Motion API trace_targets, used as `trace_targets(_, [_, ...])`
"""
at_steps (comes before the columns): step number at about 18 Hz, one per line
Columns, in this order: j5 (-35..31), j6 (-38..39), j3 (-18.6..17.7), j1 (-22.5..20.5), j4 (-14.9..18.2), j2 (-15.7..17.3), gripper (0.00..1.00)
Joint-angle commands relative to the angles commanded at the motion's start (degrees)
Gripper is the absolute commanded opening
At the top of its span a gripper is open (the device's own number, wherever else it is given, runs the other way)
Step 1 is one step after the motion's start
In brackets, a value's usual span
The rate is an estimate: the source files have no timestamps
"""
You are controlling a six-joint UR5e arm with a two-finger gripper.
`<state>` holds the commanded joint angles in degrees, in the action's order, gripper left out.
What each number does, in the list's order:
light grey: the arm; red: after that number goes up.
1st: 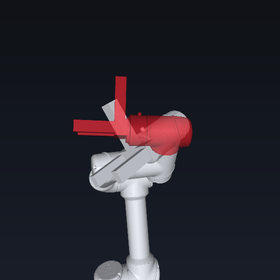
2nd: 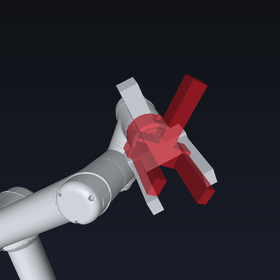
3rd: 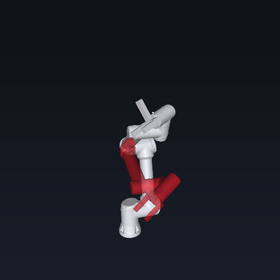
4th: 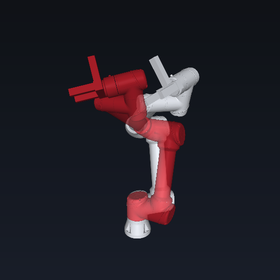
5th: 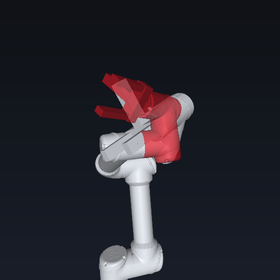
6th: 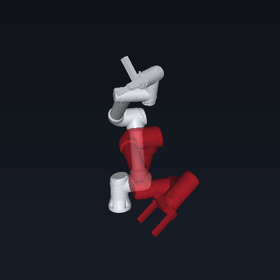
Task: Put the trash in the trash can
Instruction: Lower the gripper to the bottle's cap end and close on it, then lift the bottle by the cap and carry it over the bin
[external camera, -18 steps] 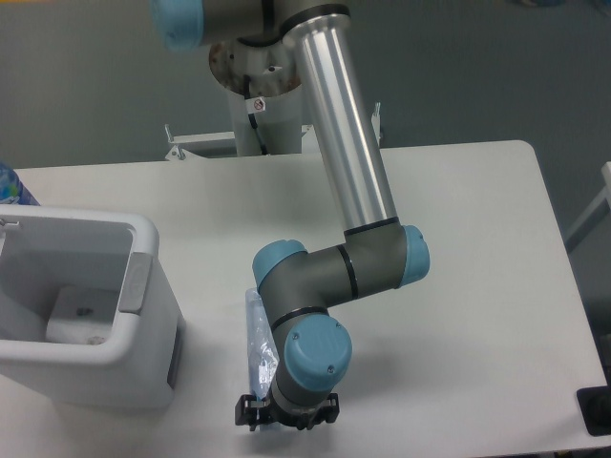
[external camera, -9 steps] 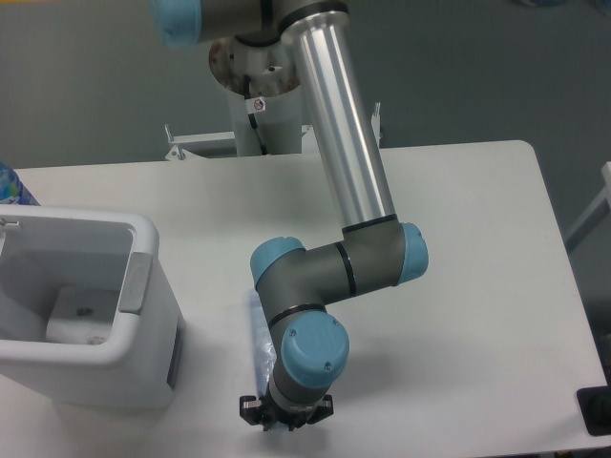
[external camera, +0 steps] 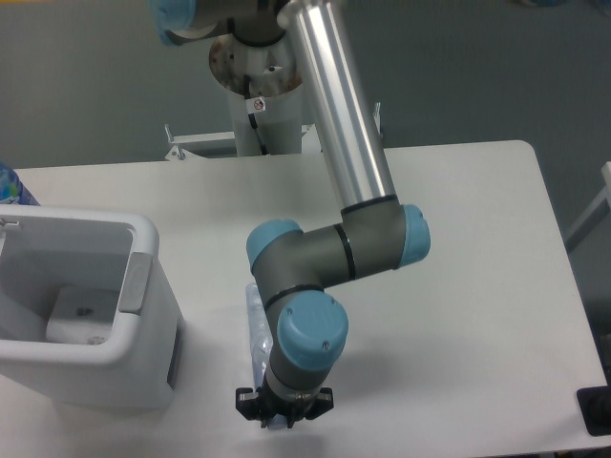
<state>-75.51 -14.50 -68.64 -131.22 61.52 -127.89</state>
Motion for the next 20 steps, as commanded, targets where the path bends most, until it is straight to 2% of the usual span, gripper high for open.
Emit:
trace_targets(3, [2.56,0.00,0.17,-2.02,-0.53,3.34,0.02])
trace_targets(10, [8.71,0.61,1.84,-3.96,-1.31,8.62,0.02])
trace_targets(14, [12.92,0.79,1.85,-3.96,-4.82,12.05,0.02])
trace_targets(20, [19.25,2.72,1.76,-3.17,-11.86,15.65,0.02])
